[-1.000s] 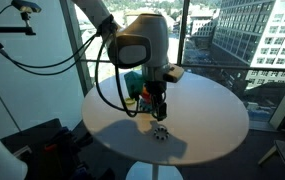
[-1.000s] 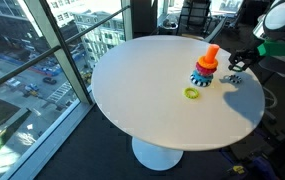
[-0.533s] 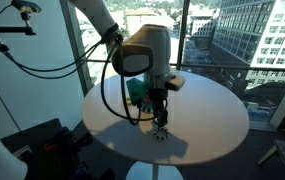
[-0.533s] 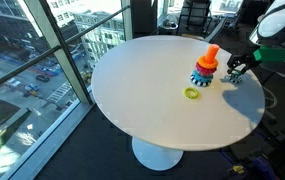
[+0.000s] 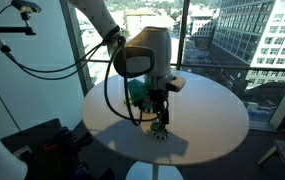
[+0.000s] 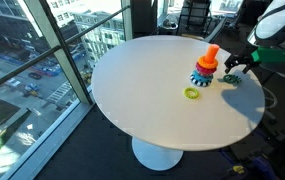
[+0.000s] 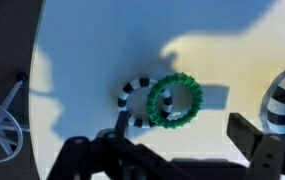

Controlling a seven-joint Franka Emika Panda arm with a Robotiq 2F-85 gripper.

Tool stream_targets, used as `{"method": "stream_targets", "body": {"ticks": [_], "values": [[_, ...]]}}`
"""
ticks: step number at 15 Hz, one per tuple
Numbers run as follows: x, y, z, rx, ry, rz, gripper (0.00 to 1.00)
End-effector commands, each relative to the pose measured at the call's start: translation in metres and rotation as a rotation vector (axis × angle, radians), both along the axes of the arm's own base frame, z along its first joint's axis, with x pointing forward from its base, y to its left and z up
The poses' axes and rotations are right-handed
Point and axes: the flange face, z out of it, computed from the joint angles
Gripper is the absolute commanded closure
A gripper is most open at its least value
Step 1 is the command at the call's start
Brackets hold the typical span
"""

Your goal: Remove the green ring from the stake

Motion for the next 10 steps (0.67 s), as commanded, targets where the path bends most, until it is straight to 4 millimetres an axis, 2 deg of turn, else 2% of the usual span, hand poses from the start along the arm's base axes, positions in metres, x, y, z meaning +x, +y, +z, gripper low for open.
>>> {"method": "stream_targets", "body": {"ticks": [1, 6, 10], "values": [[0.005, 0.004, 0.011, 0.01, 0.019, 0.023, 0.0], [-0.002, 0.018, 0.028, 0.058, 0.083, 0.066, 0.0], [-0.01, 0.034, 0.053, 0.11, 0.139, 0.131, 0.0]]}}
